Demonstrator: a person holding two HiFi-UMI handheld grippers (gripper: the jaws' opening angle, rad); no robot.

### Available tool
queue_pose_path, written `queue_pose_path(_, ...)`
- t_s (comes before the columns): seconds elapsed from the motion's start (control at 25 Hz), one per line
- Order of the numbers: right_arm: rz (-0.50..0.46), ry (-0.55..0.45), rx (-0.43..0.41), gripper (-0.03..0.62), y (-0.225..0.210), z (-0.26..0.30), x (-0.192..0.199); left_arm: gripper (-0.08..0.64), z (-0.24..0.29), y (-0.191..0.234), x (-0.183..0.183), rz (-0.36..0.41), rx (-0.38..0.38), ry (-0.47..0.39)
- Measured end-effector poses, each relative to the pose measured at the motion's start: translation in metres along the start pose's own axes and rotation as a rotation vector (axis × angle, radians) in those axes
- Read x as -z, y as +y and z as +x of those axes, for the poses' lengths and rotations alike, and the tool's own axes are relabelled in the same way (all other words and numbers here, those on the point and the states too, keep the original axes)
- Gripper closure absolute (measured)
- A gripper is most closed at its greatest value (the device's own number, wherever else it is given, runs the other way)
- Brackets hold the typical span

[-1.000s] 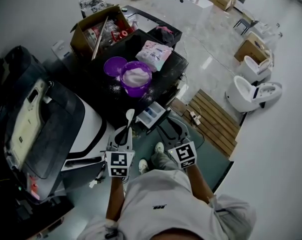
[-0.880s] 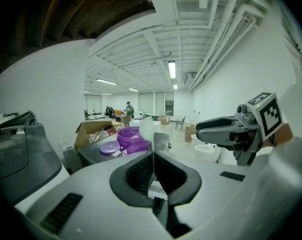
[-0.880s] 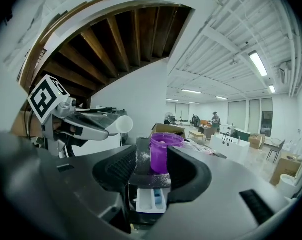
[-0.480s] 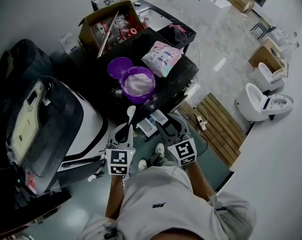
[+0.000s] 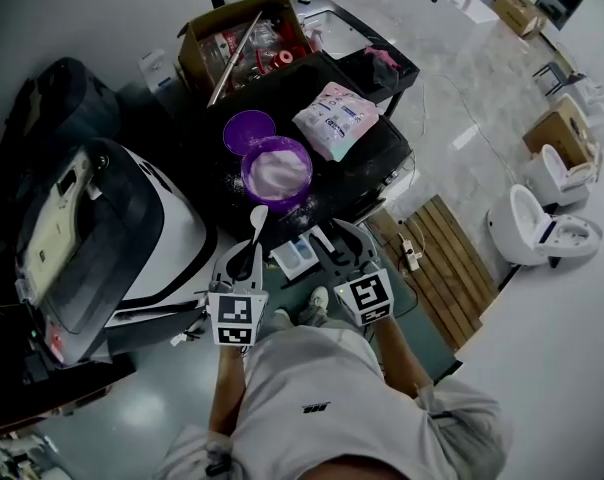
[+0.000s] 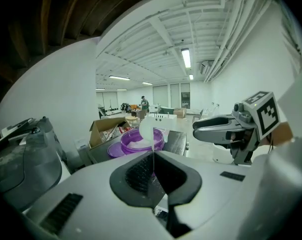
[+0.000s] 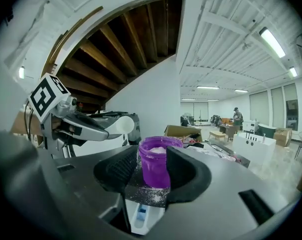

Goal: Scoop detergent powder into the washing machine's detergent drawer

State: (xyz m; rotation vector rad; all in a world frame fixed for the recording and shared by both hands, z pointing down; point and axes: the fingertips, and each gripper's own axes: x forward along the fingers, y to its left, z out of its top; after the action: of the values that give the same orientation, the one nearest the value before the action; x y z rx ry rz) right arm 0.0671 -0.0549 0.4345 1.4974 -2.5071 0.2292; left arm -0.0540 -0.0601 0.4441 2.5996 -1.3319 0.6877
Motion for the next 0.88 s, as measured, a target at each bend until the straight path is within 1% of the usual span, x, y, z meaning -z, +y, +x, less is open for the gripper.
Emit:
queue_pose_path(0.24, 0.026, -0.001, -0.008, 0.417, -0.016, 0.010, 0.001, 0.543, 0.016, 0.007, -0.010, 0.019, -0.018, 0.034)
queue_pose_path(0.52, 0.028, 0.018, 0.016, 0.419, -0.030, 0.031, 0.002, 0.543, 0.041, 0.029, -0.016, 0.027, 0.002, 0.065)
queue_pose_path(0.68, 0.023, 0.034, 0.054, 0.419, -0.037, 0.046, 0.000, 0.543, 0.058, 0.047, -0.018, 0.025, 0.029, 0.076)
queue_pose_path(0.88, 0.014, 0.059, 0.106, 0.419, -0.047, 0.067, -0.003, 0.543, 0.080, 0.066, -0.019, 0.043, 0.087, 0.122)
